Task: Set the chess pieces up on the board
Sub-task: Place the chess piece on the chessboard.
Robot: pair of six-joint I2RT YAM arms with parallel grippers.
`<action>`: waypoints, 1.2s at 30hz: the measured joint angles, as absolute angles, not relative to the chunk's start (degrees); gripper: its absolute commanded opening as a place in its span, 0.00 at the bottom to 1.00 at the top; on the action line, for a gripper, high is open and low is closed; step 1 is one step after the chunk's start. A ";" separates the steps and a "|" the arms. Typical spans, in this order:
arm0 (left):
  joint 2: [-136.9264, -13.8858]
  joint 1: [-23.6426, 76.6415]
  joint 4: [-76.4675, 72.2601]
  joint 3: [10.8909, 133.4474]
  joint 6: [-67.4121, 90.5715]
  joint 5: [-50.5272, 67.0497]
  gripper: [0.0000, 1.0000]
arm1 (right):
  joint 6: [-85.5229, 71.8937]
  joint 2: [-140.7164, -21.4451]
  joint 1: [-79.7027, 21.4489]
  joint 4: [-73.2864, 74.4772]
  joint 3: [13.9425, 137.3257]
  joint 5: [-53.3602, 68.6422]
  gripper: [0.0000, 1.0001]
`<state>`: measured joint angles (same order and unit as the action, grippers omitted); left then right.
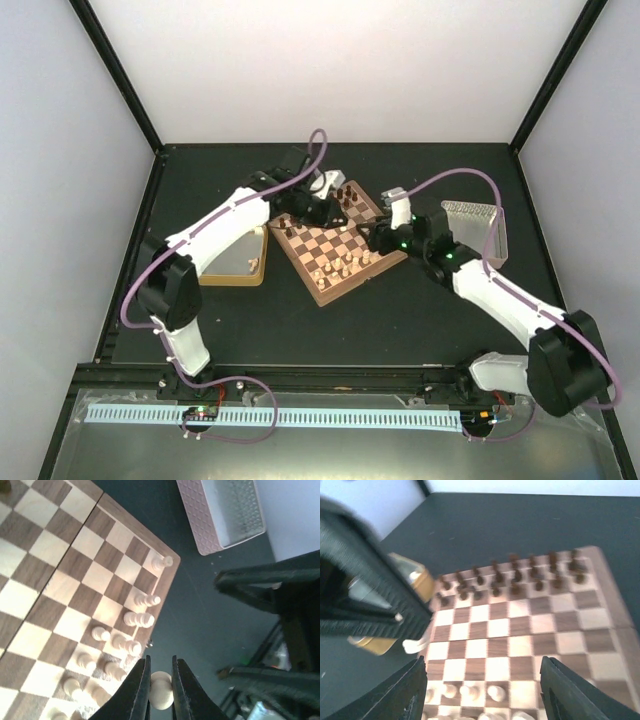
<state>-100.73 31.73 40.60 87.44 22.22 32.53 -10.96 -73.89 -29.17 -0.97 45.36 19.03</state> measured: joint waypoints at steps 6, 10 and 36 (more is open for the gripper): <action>-105.65 38.15 39.35 89.58 17.82 21.67 0.02 | -23.20 -66.96 -25.87 2.39 41.10 7.99 0.64; -110.26 40.45 38.87 90.08 16.34 17.17 0.02 | -27.14 -62.83 -25.63 4.49 38.87 3.05 0.64; -120.86 41.52 29.43 91.72 13.61 11.38 0.07 | -30.57 -55.09 -25.61 10.81 37.15 -3.60 0.64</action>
<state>-120.86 41.52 29.43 91.72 13.61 11.38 -30.57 -55.09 -25.61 10.81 37.15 -3.60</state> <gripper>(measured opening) 0.092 0.642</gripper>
